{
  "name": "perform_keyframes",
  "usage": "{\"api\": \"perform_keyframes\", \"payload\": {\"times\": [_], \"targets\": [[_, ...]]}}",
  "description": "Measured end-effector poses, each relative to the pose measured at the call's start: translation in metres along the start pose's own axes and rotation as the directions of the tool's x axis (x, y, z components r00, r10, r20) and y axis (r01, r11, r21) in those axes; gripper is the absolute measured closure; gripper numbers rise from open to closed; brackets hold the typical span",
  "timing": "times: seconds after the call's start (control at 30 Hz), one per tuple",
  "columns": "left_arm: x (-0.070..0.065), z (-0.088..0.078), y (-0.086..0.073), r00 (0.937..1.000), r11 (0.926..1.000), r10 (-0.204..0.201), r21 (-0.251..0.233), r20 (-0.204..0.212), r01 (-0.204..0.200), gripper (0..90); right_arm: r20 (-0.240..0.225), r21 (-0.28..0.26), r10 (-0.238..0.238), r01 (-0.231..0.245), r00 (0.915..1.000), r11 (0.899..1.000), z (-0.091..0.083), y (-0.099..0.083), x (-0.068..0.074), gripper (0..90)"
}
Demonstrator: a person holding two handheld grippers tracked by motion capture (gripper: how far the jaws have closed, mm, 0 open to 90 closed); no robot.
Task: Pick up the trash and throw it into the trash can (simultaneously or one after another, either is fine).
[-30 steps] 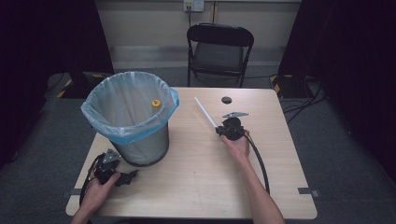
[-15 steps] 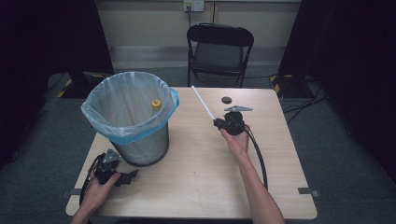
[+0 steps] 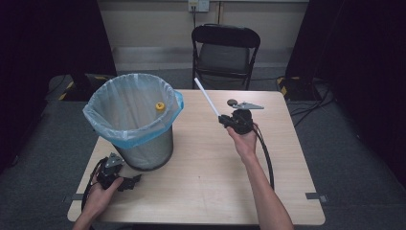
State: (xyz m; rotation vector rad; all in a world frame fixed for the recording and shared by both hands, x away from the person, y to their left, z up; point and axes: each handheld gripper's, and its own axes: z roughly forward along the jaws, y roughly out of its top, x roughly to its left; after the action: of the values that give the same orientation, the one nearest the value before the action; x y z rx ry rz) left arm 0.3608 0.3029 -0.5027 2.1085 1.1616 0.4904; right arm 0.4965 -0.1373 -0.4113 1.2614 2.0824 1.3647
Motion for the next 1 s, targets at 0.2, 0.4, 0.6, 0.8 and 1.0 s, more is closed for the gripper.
{"api": "perform_keyframes", "payload": {"times": [0.2,0.4,0.6,0.8,1.0], "targets": [[0.0,0.0,0.0,1.0,1.0,0.001,0.0,0.0,-0.001,0.1,-0.004,-0.013,-0.002,0.002,1.0,1.0,-0.004,0.002,0.0,80.7],[0.0,0.0,0.0,1.0,1.0,0.0,0.0,0.0,0.0,0.1,-0.022,-0.039,0.018,-0.019,0.9996,0.999,-0.008,0.005,-0.001,80.6],[0.0,0.0,0.0,1.0,1.0,0.0,0.0,0.0,0.0,0.0,-0.035,-0.065,0.014,-0.017,0.9993,0.998,-0.012,0.015,0.002,80.5],[0.0,0.0,0.0,1.0,1.0,-0.001,0.0,0.0,0.001,0.0,-0.045,-0.094,-0.01,0.006,0.9989,0.996,-0.02,0.027,0.009,80.5],[0.0,0.0,0.0,1.0,1.0,0.001,0.0,0.0,-0.001,0.1,-0.061,-0.132,-0.035,0.027,0.9975,0.991,-0.026,0.037,0.013,80.5]]}}
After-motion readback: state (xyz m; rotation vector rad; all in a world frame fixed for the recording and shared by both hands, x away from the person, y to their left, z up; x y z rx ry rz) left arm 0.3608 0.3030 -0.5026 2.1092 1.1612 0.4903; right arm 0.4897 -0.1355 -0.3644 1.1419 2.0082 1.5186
